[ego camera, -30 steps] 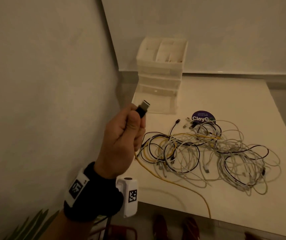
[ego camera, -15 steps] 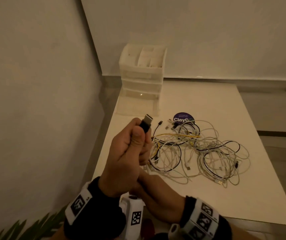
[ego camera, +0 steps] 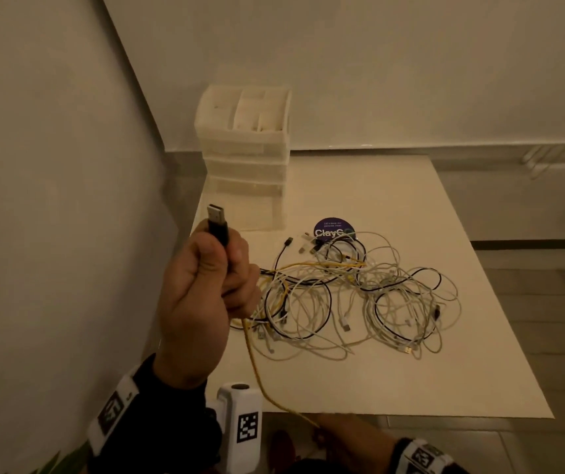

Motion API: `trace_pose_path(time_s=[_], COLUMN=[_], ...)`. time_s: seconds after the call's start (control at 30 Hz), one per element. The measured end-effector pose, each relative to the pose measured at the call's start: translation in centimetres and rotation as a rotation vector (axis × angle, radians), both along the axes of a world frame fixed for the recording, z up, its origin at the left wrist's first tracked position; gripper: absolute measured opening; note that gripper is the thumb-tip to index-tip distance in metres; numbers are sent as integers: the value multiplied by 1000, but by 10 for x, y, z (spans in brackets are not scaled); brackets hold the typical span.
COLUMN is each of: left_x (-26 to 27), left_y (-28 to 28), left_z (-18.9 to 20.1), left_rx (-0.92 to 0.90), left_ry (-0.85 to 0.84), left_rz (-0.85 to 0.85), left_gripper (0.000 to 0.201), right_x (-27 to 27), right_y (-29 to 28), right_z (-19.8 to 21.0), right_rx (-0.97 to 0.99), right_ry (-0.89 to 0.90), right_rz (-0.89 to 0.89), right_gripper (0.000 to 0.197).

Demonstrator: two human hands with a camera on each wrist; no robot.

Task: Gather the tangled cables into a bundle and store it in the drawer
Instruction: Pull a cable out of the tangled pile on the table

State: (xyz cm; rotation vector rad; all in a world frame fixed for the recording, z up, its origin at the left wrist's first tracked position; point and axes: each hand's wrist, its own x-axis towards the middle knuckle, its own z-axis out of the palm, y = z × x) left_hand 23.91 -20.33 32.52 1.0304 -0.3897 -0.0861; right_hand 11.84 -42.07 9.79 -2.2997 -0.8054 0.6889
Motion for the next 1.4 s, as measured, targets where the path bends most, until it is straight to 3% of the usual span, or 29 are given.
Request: trace_pose_path(time_s=[0.03, 0.1, 0.2, 0.3, 0.43, 0.5, 0.77, 0.83, 0.9, 1.03, 1.17, 1.27, 1.4], left_x=[-1, -3, -1, -4, -9, -12, -18, -16, -11, 1, 21, 35, 50], left_y=[-3, -9, -15, -23, -34, -37, -44, -45, -46, -55, -71, -88, -109], left_z=[-2, -3, -3, -3, -4, -4, -7, -7, -8, -12, -17, -16, -14], left_rx=[19, 35, 84, 152, 181, 192, 221, 228, 229, 223, 241, 309, 365], left_ry=[7, 12, -15, -26, -9, 0, 49, 50, 56, 84, 77, 80, 73], left_rz=[-9, -38, -36, -18, 34, 74, 192, 208, 227, 244, 226, 198, 195], left_gripper=[31, 33, 35, 33, 27, 22, 20, 20, 21, 27, 37, 37, 35], right_x=[11, 37, 79, 136, 174, 179, 190, 195, 200, 208, 210, 212, 205], right_y=[-3, -20, -48, -64, -64, -58, -57, -66, -74, -83, -85, -80, -67], right_z=[18, 40, 58, 47, 13, -1, -36, -33, -26, 22, 104, 161, 215], right_rx=[-27, -7, -52, -293, -663, -746, -669, -588, -377, 128, 635, 942, 1032], right_ry=[-7, 56, -24, -179, -261, -297, -381, -407, -471, -468, -217, -83, -84], right_rz=[12, -145, -334, -420, -136, -8, 156, 178, 98, -403, -767, -822, -742], right_gripper=[24, 41, 43, 42, 42, 39, 38, 37, 39, 17, 17, 22, 17])
